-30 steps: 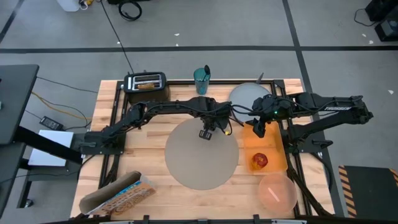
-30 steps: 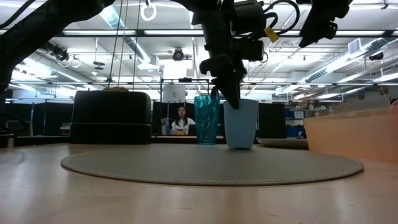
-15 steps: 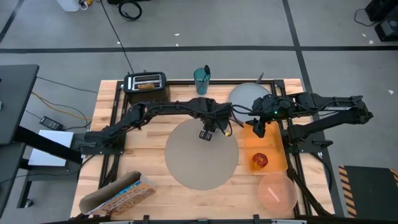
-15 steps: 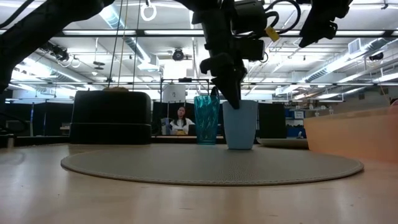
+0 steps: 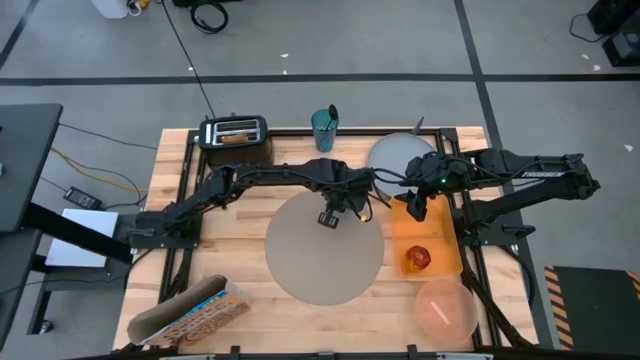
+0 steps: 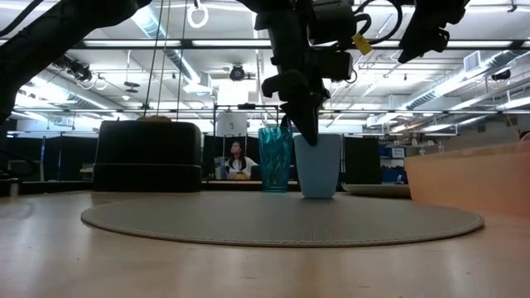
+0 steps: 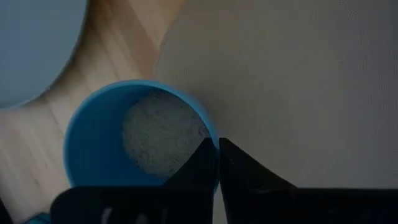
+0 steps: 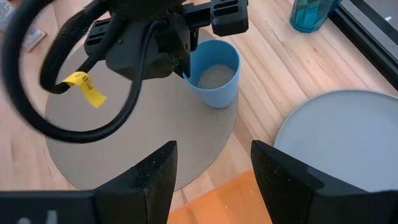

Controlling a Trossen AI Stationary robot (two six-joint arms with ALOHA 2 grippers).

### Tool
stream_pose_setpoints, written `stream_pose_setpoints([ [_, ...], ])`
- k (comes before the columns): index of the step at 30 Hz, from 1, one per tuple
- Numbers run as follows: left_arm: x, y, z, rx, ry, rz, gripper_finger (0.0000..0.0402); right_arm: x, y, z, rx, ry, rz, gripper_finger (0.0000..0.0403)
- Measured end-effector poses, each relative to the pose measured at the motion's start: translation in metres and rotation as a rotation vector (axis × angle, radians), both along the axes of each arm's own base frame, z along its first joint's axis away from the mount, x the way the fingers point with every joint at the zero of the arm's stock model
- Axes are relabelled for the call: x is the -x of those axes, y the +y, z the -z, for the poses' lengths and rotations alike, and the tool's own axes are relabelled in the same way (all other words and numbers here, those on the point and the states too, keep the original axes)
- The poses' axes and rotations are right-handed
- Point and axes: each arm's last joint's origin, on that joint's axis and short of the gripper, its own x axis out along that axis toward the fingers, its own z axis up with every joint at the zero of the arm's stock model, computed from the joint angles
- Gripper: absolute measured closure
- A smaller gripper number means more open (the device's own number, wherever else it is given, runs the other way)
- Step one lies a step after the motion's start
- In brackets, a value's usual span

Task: Arrange a breakfast setting
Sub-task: Put the light blue cup on the top right of the brown table mat

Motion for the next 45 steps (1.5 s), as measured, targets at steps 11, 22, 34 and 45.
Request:
stream_pose_setpoints([
  [11, 0.001, 0.011, 0.0, -0.002, -0.008, -0.035, 0.0368, 0.0, 0.0, 0.0, -0.003, -0.001, 0.003, 0.019],
  [22, -0.001, 0.011, -0.001, 0.002, -0.031, -0.053, 0.0325, 0.0, 0.0, 0.0, -0.007, -0.002, 0.009, 0.019],
  [34, 0.004, 0.011, -0.016, -0.017, -0.026, -0.07, 0.0241, 0.0, -0.006, 0.0, 0.002, 0.001, 0.048, 0.019],
  [45, 0.04, 0.009, -0.084, -0.009, -0.016, -0.193, 0.0237, -0.026, -0.018, 0.048, 0.074, 0.1, 0.163, 0.019],
])
